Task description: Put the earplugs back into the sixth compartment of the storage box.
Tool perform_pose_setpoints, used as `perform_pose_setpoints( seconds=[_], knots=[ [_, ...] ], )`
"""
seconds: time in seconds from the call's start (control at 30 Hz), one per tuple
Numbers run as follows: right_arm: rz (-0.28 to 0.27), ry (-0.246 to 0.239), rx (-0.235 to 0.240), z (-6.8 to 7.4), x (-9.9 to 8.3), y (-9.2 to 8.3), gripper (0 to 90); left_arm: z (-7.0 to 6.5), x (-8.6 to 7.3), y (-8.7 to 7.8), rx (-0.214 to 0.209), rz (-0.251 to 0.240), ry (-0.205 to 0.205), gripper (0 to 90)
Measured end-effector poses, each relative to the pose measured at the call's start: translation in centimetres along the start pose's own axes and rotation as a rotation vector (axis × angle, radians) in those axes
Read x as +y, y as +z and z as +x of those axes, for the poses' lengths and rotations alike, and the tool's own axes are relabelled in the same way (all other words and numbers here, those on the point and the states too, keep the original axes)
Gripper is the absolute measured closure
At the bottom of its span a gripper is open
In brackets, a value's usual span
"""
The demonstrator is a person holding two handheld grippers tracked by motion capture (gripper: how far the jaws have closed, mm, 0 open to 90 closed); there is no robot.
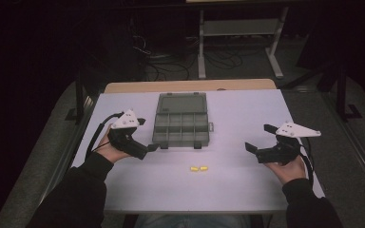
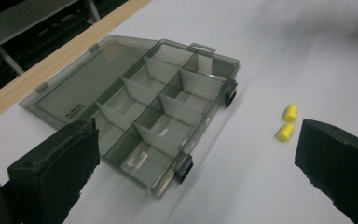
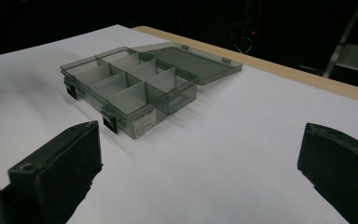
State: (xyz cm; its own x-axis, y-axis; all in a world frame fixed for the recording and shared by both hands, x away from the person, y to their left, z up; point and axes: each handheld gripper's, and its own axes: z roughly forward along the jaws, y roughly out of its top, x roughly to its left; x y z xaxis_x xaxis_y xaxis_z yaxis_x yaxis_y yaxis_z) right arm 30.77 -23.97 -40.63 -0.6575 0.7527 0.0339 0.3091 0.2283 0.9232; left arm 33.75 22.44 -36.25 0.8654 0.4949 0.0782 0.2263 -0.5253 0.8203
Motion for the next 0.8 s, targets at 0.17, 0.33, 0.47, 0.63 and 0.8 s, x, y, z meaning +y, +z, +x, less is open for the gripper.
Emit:
perform_pose_setpoints(
  seconds=[0.17,0.33,0.47,0.63,0.8],
  knots=[
    [0.013,0.002,0.001,-0.1,-0.1,0.1,0.0,-0.1,0.9,0.8,-0.024,0.025,0.029,0.0],
    [0.012,0.002,0.003,-0.1,-0.1,0.1,0.0,-0.5,1.7,2.4,-0.062,0.063,0.053,0.0],
    [0.015,0.001,0.006,0.0,-0.1,0.2,0.0,-1.0,2.0,3.3,-0.088,0.086,0.066,0.0],
    [0.011,-0.002,0.009,0.0,0.0,0.1,0.0,-1.9,2.5,4.7,-0.134,0.124,0.101,0.0],
    [0.011,0.002,0.010,0.0,0.0,0.1,0.0,-2.5,2.9,5.5,-0.165,0.134,0.125,0.0]
  ],
)
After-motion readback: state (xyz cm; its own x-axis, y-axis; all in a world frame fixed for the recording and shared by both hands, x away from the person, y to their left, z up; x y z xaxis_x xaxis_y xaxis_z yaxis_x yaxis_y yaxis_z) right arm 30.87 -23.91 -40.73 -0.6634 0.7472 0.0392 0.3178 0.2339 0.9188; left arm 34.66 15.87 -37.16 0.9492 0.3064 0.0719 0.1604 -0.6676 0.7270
